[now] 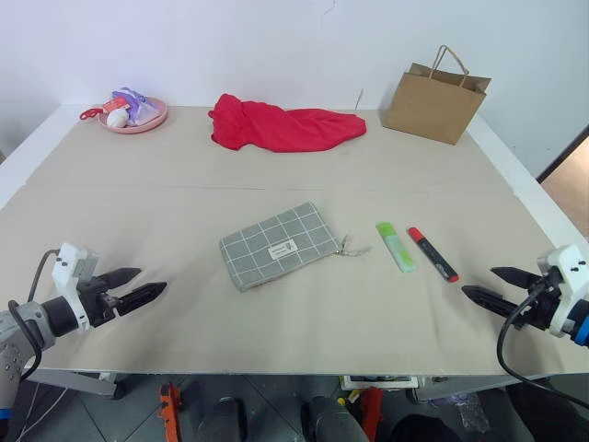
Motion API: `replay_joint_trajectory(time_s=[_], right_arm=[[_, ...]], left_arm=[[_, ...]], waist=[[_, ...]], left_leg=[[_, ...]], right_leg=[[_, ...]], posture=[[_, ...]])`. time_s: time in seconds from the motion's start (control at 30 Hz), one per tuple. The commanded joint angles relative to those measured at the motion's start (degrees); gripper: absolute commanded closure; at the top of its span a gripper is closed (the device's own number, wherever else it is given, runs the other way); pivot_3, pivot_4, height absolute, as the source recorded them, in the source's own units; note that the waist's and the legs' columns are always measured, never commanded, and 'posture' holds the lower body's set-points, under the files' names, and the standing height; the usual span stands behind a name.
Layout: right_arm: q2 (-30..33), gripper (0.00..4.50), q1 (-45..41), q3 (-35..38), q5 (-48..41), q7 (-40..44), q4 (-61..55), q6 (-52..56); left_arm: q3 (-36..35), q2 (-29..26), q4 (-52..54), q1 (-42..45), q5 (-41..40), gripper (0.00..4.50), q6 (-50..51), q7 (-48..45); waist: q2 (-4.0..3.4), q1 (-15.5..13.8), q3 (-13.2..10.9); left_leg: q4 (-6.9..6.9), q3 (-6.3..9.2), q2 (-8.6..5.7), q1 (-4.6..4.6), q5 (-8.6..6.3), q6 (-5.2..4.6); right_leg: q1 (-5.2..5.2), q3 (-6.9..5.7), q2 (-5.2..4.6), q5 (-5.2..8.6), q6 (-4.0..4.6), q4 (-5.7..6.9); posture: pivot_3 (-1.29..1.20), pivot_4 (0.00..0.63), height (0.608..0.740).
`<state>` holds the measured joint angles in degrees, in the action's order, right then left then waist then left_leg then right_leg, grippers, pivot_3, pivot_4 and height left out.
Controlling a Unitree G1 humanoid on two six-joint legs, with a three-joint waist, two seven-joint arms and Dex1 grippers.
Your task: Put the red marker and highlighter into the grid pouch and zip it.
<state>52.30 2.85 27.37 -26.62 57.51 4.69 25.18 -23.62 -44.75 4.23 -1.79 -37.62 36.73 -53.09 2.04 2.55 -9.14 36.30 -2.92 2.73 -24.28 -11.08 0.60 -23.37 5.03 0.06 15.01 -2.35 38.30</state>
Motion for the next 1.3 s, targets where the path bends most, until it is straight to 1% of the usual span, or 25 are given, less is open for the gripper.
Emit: replay_joint_trajectory(time_s=[0.03,0.3,0.37,0.4,0.47,0.57,0.6,0.63,0.67,0.73,0.77,0.8,0.83,0.87,0.9,1.0,1.1,1.17,1.3], right_arm=[[0.71,0.05,-0.91,0.69,-0.66,0.06,-1.37,0.42],[0.66,0.05,-1.36,0.43,-1.00,-0.18,-2.72,1.74],[0.58,0.05,-1.50,0.42,-1.26,0.02,-2.87,1.96],[0.45,0.05,-1.66,0.57,-1.56,0.20,-2.93,1.97],[0.24,0.62,-2.31,1.02,-2.73,0.58,-3.22,2.59],[0.34,1.75,-4.44,1.23,-4.96,1.31,-3.76,4.29],[0.46,1.97,-5.00,1.25,-5.77,1.76,-4.01,4.79],[0.58,2.42,-5.37,1.27,-6.55,2.22,-4.31,5.22],[0.66,2.66,-5.96,1.25,-7.39,2.53,-4.73,5.75],[0.46,3.31,-8.03,0.58,-9.31,2.98,-5.95,6.96],[0.29,3.82,-9.05,0.16,-10.12,3.17,-6.56,7.53],[-0.21,4.23,-10.68,-0.93,-11.03,3.23,-7.57,8.12],[-0.54,4.37,-11.72,-1.68,-11.62,3.22,-8.24,8.51],[-1.52,4.37,-13.68,-3.64,-12.12,2.84,-9.27,9.16],[-3.43,4.37,-16.70,-7.79,-10.57,1.82,-10.18,8.84],[-8.33,4.37,-23.58,-16.26,-5.77,-1.79,-9.66,7.41],[-11.49,4.37,-27.89,-22.87,-0.47,-3.03,-7.71,4.47],[-13.70,4.37,-30.28,-26.90,2.55,-3.82,-6.18,2.94],[-18.59,4.37,-34.53,-34.38,9.26,-6.82,-3.08,0.67]], left_arm=[[-1.11,-1.38,1.64,1.00,-0.78,0.00,0.51,-0.37],[-0.19,-1.16,-1.06,4.44,-2.28,0.00,2.13,-2.35],[-0.11,-0.81,-1.27,4.91,-2.17,0.00,1.42,-2.62],[0.07,-0.35,-1.63,5.30,-1.03,0.00,-0.51,-2.18],[0.76,0.24,-2.49,6.05,1.76,0.00,-5.33,-2.26],[3.69,-0.68,-3.02,5.65,7.65,0.00,-15.00,-5.23],[4.82,-1.09,-3.24,5.19,9.68,0.00,-18.18,-6.18],[5.73,-1.32,-3.60,4.88,11.47,0.00,-20.89,-6.65],[6.54,-1.46,-3.92,4.81,13.23,0.00,-23.93,-7.07],[7.83,-1.12,-4.42,5.55,16.14,0.00,-29.43,-7.22],[8.28,-0.87,-4.69,6.04,17.09,0.00,-31.44,-7.30],[9.14,-0.74,-4.75,6.62,18.11,0.00,-33.23,-7.58],[9.76,-0.68,-4.89,6.99,18.77,0.00,-34.46,-7.84],[11.12,-0.63,-4.94,7.34,19.53,0.00,-35.02,-8.32],[13.62,-0.55,-5.67,7.87,21.60,0.00,-37.17,-9.07],[18.28,0.29,-7.62,9.37,25.62,0.00,-42.46,-10.38],[21.14,0.74,-8.05,11.02,27.34,0.00,-45.23,-11.08],[22.81,0.78,-8.76,12.13,28.41,0.00,-47.12,-11.61],[24.94,1.08,-10.73,14.06,29.75,0.00,-49.31,-12.35]], waist=[[0.00,0.00,0.00],[0.00,0.00,0.00],[0.00,0.00,0.00],[0.00,0.00,0.00],[0.00,0.00,0.00],[0.00,-0.02,0.00],[-0.01,-0.04,0.00],[0.00,-0.01,0.00],[-0.01,0.00,0.00],[-0.02,0.02,0.01],[-0.01,0.01,0.01],[-0.02,0.01,0.01],[-0.01,0.00,0.00],[-0.02,-0.04,0.00],[-0.02,-0.03,0.00],[-0.02,0.27,0.02],[-0.05,0.18,0.01],[-0.05,-0.12,0.01],[-0.06,-0.14,0.02]], left_leg=[[0.00,0.00,0.00,0.00,0.00,0.00],[0.01,-0.01,-0.01,0.00,0.00,0.00],[0.01,-0.02,-0.01,0.00,0.00,0.00],[0.01,-0.02,-0.01,0.00,0.00,0.00],[0.01,-0.02,-0.01,-0.01,0.00,0.00],[0.01,-0.02,-0.01,-0.01,0.00,0.00],[0.01,-0.03,-0.01,-0.01,0.00,0.00],[0.01,-0.03,-0.01,-0.01,0.00,0.00],[0.01,-0.03,-0.01,0.00,0.00,0.00],[0.01,-0.04,-0.01,0.00,0.00,0.00],[0.01,-0.04,-0.02,0.00,0.00,0.00],[0.01,-0.05,-0.02,0.00,0.00,0.00],[0.01,-0.05,-0.02,0.00,0.00,0.00],[0.01,-0.05,-0.01,0.00,0.00,0.00],[0.01,-0.04,0.00,-0.02,0.00,0.00],[0.02,-0.03,0.04,0.01,0.00,0.00],[0.03,-0.07,0.07,0.06,0.02,-0.02],[0.03,-0.12,0.11,-0.08,0.03,-0.02],[0.03,-0.04,0.02,-0.21,0.02,-0.02]], right_leg=[[0.00,0.00,0.00,0.00,0.00,0.00],[0.00,0.00,0.01,-0.01,-0.02,0.00],[0.01,-0.03,0.01,-0.01,-0.02,0.00],[0.01,-0.03,0.01,-0.01,-0.03,0.00],[0.01,-0.06,0.02,-0.02,-0.03,0.00],[0.01,-0.05,0.02,-0.02,-0.04,0.00],[0.01,-0.05,0.02,-0.03,-0.04,0.00],[0.02,-0.05,0.02,-0.04,-0.03,0.00],[0.02,-0.04,0.02,-0.04,-0.03,0.00],[0.01,0.00,0.02,-0.06,-0.03,0.00],[0.01,0.03,0.02,-0.06,-0.03,0.00],[0.02,0.03,0.02,-0.06,-0.03,0.00],[0.02,0.02,0.01,-0.06,-0.03,0.00],[0.01,0.04,0.01,-0.06,-0.02,0.00],[0.01,0.00,0.00,-0.06,-0.02,0.00],[0.02,0.01,0.04,-0.10,-0.02,0.00],[-0.01,0.17,0.23,-0.24,-0.01,0.00],[-0.11,0.08,0.23,-0.37,0.31,0.02],[-0.12,-0.01,0.17,-0.32,0.28,0.01]], posture=[[0.00,0.150,0.740],[0.00,0.150,0.740],[0.00,0.150,0.740],[0.00,0.150,0.740],[0.00,0.150,0.740],[0.00,0.150,0.740],[0.00,0.150,0.740],[0.00,0.150,0.740],[0.00,0.150,0.740],[0.00,0.150,0.740],[0.00,0.150,0.740],[0.00,0.150,0.740],[0.00,0.150,0.740],[0.00,0.150,0.740],[0.00,0.150,0.740],[0.00,0.150,0.740],[0.00,0.150,0.740],[0.00,0.150,0.740],[0.00,0.150,0.740]])
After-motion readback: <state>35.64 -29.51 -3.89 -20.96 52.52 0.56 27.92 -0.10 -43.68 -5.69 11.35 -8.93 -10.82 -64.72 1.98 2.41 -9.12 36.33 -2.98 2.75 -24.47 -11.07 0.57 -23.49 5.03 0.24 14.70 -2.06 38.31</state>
